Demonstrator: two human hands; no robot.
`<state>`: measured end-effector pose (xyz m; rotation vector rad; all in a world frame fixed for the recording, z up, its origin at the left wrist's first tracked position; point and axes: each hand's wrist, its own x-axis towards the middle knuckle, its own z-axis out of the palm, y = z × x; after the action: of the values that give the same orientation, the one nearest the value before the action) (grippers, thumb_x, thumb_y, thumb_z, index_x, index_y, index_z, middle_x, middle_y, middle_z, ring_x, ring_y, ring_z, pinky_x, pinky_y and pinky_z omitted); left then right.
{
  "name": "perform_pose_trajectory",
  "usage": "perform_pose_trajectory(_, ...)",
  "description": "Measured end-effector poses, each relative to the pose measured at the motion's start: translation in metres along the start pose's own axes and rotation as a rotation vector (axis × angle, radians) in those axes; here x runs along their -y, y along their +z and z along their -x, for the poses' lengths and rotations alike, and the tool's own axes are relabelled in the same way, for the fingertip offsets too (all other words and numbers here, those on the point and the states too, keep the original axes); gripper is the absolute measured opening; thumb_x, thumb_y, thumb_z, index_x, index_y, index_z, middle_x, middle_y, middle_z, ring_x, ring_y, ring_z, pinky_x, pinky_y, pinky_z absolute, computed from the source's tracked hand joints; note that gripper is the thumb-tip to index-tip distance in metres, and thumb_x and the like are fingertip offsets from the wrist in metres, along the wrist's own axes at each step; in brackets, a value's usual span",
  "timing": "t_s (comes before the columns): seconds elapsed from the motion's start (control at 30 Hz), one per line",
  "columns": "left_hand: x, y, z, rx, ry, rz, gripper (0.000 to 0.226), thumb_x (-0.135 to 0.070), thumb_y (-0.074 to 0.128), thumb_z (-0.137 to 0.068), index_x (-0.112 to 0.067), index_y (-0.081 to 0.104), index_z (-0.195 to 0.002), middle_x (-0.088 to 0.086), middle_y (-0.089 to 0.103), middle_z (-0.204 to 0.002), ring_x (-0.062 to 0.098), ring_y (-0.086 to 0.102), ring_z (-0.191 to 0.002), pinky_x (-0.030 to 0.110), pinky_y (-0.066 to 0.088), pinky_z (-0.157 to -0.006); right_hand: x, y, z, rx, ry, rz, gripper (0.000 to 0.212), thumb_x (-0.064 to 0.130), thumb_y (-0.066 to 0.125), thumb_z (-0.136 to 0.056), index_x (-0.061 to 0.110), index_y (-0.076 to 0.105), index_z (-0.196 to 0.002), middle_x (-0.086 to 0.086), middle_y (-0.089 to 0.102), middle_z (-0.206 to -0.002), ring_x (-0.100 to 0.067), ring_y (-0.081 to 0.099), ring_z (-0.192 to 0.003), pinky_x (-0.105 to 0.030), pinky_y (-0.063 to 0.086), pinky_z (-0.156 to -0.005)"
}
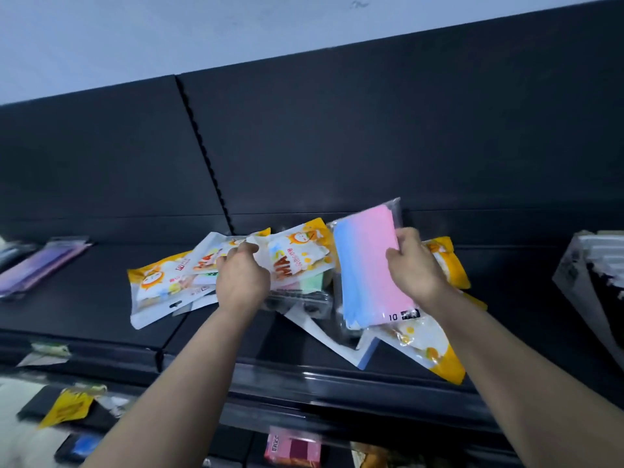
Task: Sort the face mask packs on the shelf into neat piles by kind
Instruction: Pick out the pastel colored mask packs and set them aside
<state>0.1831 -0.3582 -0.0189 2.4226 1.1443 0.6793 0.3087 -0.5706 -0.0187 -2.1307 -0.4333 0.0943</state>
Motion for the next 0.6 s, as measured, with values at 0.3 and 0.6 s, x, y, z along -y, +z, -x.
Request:
perform_pose_trajectory(0.3, -0.002, 0.020, -0.002, 0.513, 0.478, -0.351, 0.037, -0.037, 0.034, -0.098, -0.038, 0.051, -0.132, -0.003, 0.035, -0.150, 0.020, 0.010, -0.148, 0.062, -0.008, -0.112, 0.027, 0.026, 0.007, -0.174, -0.033, -0.287, 0.024, 0.018, 0.043, -0.093, 0.023, 0.043, -0.117, -0.007, 0.062, -0.111, -0.028, 0.060, -0.099, -0.051, 0.051, -0.087)
perform_pose_trajectory(0.6, 0.017, 0.012, -0.046, 0.248, 0.159, -0.022, 0.035, -0.033, 0.053, -0.090, -0.016, 0.063, -0.118, 0.013, 0.068, -0.114, 0.034, 0.058, -0.110, 0.036, 0.049, -0.087, 0.032, 0.030, 0.008, -0.144, 0.055, 0.002, 0.028, 0.013, 0.042, -0.091, 0.015, 0.045, -0.118, -0.008, 0.061, -0.109, -0.029, 0.056, -0.095, -0.040, 0.047, -0.079)
